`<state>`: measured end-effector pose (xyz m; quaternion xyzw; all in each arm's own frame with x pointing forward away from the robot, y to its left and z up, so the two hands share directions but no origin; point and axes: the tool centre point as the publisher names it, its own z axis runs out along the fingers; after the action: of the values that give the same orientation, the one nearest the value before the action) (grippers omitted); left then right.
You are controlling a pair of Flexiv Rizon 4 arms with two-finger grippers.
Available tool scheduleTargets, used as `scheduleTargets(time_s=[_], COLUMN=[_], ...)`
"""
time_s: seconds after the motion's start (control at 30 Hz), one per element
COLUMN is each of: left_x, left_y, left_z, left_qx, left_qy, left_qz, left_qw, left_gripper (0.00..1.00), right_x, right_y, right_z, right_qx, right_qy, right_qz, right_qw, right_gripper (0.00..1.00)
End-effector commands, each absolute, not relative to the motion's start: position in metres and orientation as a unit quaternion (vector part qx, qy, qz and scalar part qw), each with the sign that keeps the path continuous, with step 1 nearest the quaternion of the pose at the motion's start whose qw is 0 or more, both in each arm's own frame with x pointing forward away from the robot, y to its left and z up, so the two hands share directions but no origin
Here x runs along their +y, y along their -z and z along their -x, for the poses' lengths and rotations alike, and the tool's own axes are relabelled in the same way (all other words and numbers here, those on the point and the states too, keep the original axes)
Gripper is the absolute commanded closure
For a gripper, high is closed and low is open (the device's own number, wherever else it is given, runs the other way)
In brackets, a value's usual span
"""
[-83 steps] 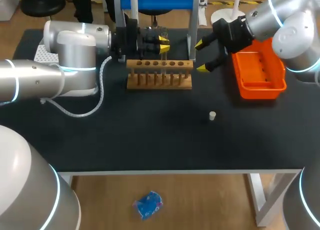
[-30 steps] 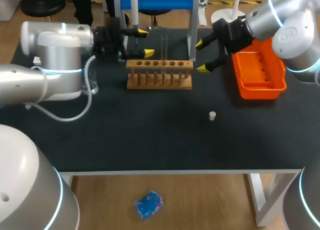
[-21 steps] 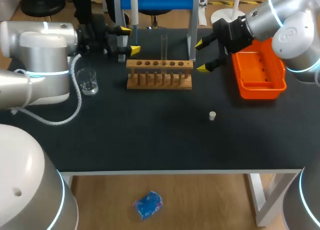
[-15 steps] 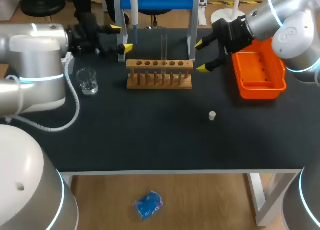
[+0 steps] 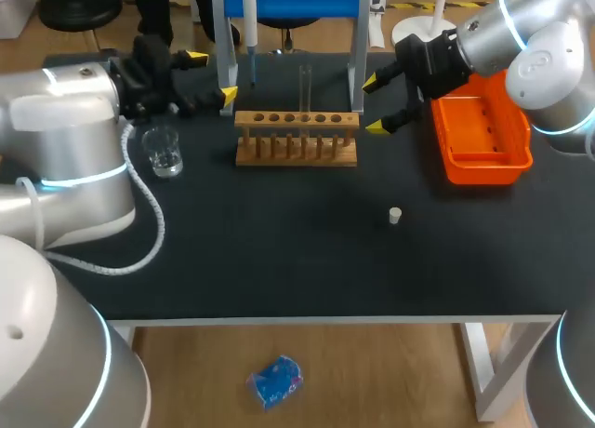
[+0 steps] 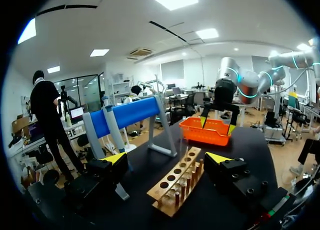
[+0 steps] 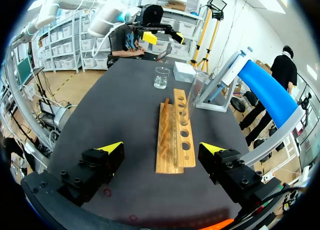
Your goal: Invert the test tube, pick up the pipette, mount the tip to pipette, aspirate from beaker and dispense into the tube, eject the tip, return the pipette, and cap with the stopper.
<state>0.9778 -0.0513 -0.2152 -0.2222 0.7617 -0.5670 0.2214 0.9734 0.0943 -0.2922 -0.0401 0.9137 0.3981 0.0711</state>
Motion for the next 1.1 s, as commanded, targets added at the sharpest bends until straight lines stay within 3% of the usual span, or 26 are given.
scheduleTargets(time_s=[0.03, 0.83, 1.1], left_x=[-0.041, 0.074, 0.074], left_y=[0.215, 0.225, 0.225], left_z=[-0.981, -0.973, -0.973], left_qx=[0.747, 0.77, 0.77], left_qy=[0.565, 0.53, 0.53], left_qz=[0.254, 0.277, 0.277], left_qw=[0.242, 0.223, 0.223], left_gripper=[0.0, 0.0, 0.0], right_x=[0.094, 0.111, 0.111], right_y=[0.293, 0.28, 0.28], right_z=[-0.968, -0.812, -0.812], right_qx=[0.911, 0.825, 0.825], right_qy=[-0.403, -0.56, -0.56], right_qz=[0.04, 0.036, 0.036], right_qw=[0.07, 0.066, 0.066], right_gripper=[0.0, 0.0, 0.0])
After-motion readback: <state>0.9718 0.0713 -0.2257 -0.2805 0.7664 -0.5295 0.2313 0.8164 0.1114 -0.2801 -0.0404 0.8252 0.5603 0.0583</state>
